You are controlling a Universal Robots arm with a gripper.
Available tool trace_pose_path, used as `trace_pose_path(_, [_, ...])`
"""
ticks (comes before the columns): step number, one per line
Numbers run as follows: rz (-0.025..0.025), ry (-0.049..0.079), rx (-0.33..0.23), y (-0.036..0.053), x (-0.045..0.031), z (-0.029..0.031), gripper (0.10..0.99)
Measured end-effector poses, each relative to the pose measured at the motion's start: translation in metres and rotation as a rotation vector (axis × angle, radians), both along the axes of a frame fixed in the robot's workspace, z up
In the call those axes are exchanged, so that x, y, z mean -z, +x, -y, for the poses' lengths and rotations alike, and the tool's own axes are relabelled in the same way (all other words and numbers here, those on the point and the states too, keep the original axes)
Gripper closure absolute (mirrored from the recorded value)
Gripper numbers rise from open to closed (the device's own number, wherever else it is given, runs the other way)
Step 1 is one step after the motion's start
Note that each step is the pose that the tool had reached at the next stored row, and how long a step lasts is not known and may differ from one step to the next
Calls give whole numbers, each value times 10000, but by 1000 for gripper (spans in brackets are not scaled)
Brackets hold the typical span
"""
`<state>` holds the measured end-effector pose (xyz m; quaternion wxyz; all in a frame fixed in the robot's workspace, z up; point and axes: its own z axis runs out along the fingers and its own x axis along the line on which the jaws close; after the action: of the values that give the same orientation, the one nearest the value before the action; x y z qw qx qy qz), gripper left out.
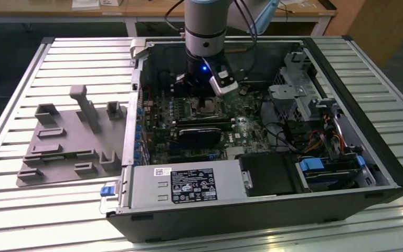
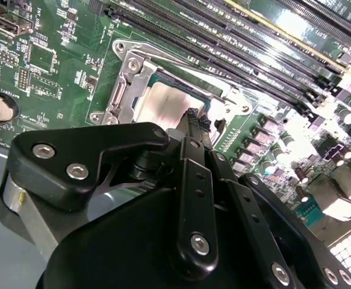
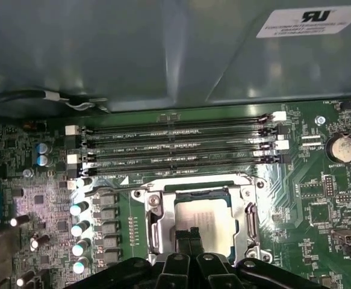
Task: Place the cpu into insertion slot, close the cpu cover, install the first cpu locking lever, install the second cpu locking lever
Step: 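Close the cpu cover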
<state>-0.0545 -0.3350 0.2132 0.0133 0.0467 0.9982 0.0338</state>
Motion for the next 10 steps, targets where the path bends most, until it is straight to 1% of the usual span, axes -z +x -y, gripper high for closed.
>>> trace_pose_path(3, [1,3,-153,-9,8,5,980])
trace_pose_path(8, [0,4,-628,-32,22,7,980])
trace_pose_path(10, [1,4,-729,-34,34,6,980])
